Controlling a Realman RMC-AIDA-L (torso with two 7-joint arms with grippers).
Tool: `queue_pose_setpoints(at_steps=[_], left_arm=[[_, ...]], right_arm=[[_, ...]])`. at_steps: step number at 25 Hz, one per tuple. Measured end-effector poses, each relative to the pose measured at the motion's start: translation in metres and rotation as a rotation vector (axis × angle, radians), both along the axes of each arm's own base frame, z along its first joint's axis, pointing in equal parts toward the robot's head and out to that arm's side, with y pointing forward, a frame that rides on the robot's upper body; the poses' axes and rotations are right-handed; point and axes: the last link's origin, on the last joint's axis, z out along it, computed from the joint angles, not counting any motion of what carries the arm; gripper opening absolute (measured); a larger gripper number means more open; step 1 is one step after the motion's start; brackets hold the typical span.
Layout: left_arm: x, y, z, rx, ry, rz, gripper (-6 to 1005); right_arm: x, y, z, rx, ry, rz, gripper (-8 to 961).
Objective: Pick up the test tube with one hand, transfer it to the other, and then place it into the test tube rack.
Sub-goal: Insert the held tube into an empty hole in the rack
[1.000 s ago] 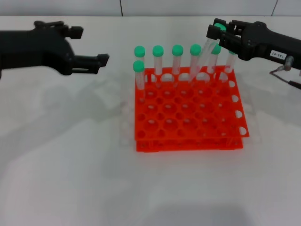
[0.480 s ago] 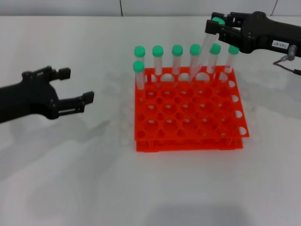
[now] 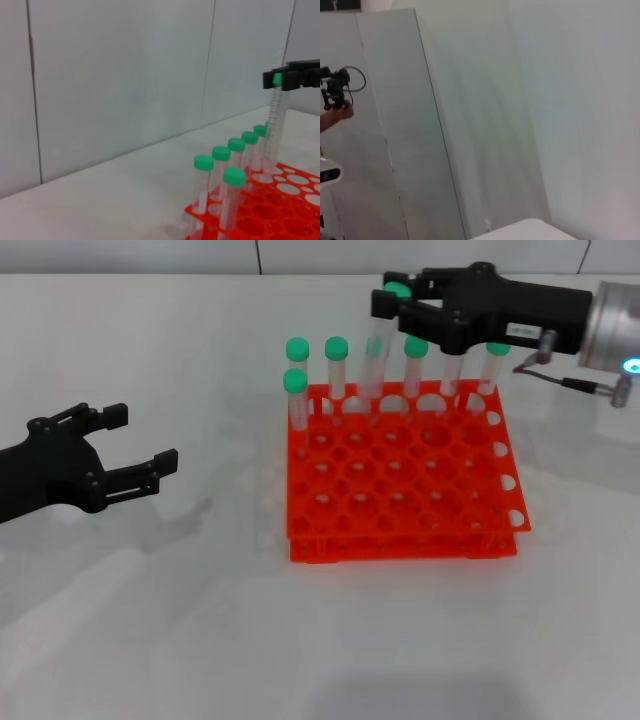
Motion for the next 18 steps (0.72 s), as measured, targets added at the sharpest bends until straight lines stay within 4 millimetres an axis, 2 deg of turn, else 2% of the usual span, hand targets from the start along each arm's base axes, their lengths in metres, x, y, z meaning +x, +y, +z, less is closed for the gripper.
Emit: queue_pose_setpoints(at_steps=[8,18], left_arm=[[-0.004,-0.001,-0.004,-0.005,0.005,-0.002,875],[0.000,0.005,-0.006,-0.014,0.007,-0.017,874]], right_arm=[[-0.015,0.004,-0.023,-0.001,-0.044,0.006,339],[-0.013,0.003,-0.029,0.014,-0.056,0.002,349]])
